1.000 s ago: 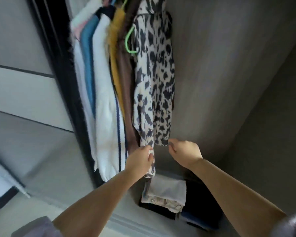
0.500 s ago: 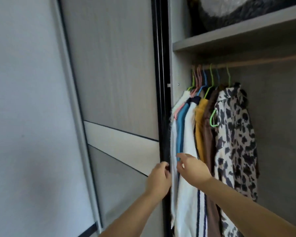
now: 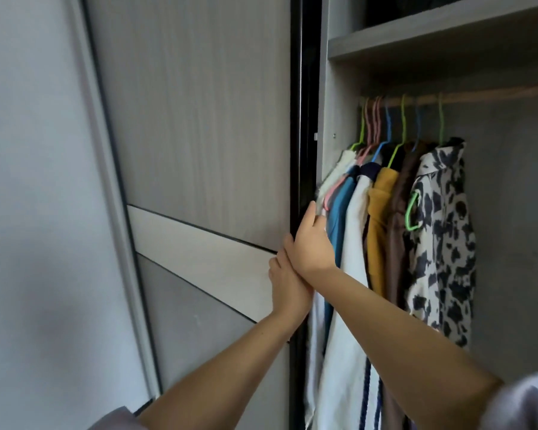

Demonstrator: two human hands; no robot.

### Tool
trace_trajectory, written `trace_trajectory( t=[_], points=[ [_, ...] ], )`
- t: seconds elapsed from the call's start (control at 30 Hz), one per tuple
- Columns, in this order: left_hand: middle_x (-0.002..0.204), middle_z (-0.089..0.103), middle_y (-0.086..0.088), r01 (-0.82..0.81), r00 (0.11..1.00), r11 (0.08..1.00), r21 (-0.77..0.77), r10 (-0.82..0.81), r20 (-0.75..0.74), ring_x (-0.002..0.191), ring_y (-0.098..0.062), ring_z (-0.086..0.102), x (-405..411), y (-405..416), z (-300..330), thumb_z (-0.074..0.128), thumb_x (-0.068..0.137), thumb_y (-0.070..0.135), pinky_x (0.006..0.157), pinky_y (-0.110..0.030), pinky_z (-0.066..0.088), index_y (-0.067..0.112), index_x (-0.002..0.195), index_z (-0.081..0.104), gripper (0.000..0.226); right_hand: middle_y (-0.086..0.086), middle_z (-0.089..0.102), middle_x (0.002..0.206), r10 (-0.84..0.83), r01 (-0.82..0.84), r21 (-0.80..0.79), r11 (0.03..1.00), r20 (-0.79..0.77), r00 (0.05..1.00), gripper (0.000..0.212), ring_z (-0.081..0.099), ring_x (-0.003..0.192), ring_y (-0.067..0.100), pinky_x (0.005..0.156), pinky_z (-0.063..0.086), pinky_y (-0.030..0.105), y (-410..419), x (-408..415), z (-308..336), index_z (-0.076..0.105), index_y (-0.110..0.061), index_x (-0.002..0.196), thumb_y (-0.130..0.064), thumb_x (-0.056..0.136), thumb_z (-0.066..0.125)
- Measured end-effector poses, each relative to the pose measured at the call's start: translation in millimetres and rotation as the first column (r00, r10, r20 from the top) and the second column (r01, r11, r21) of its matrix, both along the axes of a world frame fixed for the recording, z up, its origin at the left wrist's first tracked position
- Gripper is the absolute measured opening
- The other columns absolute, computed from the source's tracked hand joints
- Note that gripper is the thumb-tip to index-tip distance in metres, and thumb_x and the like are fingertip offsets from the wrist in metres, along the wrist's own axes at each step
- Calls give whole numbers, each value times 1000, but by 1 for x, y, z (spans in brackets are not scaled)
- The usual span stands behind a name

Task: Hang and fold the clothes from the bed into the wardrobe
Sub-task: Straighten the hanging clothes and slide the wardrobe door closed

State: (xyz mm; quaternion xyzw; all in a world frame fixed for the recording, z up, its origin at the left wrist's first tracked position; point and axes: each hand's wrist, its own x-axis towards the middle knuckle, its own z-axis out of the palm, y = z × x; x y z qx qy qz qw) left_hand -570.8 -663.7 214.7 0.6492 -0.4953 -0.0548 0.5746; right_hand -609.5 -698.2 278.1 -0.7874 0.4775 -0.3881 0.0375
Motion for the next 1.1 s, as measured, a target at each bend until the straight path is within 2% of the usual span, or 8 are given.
trace_trajectory(
  t=[0.17, 0.3, 0.53, 0.67, 0.83, 0.9, 0.97, 1.1],
  points=[
    [121, 41, -3, -8, 999, 1000, 2, 8, -48, 110, -22, 48, -12, 6, 2, 51, 90, 27, 93, -41, 48, 17, 137, 36, 50, 20, 32, 144, 24, -26, 56, 998, 43, 999, 72, 59, 91, 31, 66, 36, 28, 5, -2, 7, 5, -3, 151, -15, 94, 46],
    [121, 43, -1, 58, 991, 998, 0, -57, -120, 111, -22, 50, -30, 19, 5, 40, 79, 49, 93, -42, 49, 17, 132, 39, 62, 12, 56, 115, -2, -4, 63, 998, 97, 995, 51, 60, 95, 30, 67, 36, 28, 12, -16, 6, 25, -1, 138, -12, 93, 45],
    [120, 39, -1, 145, 989, 989, 25, -144, -37, 110, -22, 47, -80, 39, -1, 49, 90, 17, 89, -40, 51, 19, 134, 37, 45, 9, 51, 84, -10, -1, 88, 996, 118, 993, 23, 56, 77, 36, 60, 33, 32, 32, -79, 7, 29, -9, 100, -13, 90, 49],
    [119, 40, -5, 263, 963, 965, -11, -264, -54, 111, -22, 43, -121, 55, 0, 46, 85, 2, 92, -38, 46, 15, 127, 41, 44, 12, 54, 84, -21, 11, 79, 997, 123, 992, 34, 56, 71, 31, 56, 39, 34, 46, -128, 7, 32, -2, 117, -15, 91, 50],
    [122, 39, -3, 402, 915, 915, 34, -402, -19, 112, -18, 43, -176, 72, -3, 47, 83, -3, 93, -35, 47, 14, 130, 38, 51, 4, 46, 70, -86, 68, 127, 990, 144, 986, 38, 42, 53, 18, 44, 28, 29, 68, -196, 7, 33, -1, 124, -15, 92, 50],
    [124, 40, -1, 455, 887, 888, 69, -459, 54, 115, -18, 43, -196, 77, -6, 47, 84, -2, 95, -35, 47, 15, 133, 38, 53, 5, 52, 75, -124, 105, 137, 985, 141, 982, 45, 50, 60, 21, 47, 35, 30, 81, -227, 8, 29, -1, 132, -16, 94, 48],
    [128, 43, -3, 472, 846, 877, 91, -480, 233, 119, -20, 40, -213, 82, -5, 46, 82, -2, 100, -36, 43, 12, 134, 40, 55, 13, 60, 105, -180, 163, 141, 977, 121, 976, 56, 59, 87, 30, 66, 45, 36, 95, -259, 7, 21, -3, 144, -19, 96, 45],
    [147, 34, -11, 450, 665, 893, 16, -347, 662, 136, -28, 24, -232, 85, 4, 44, 78, 5, 115, -51, 22, 11, 142, 41, 64, 10, 30, 152, -276, 271, 65, 960, 102, 956, 65, 51, 119, 33, 83, 44, 38, 116, -315, -5, 4, -12, 153, -21, 100, 40]
  ],
)
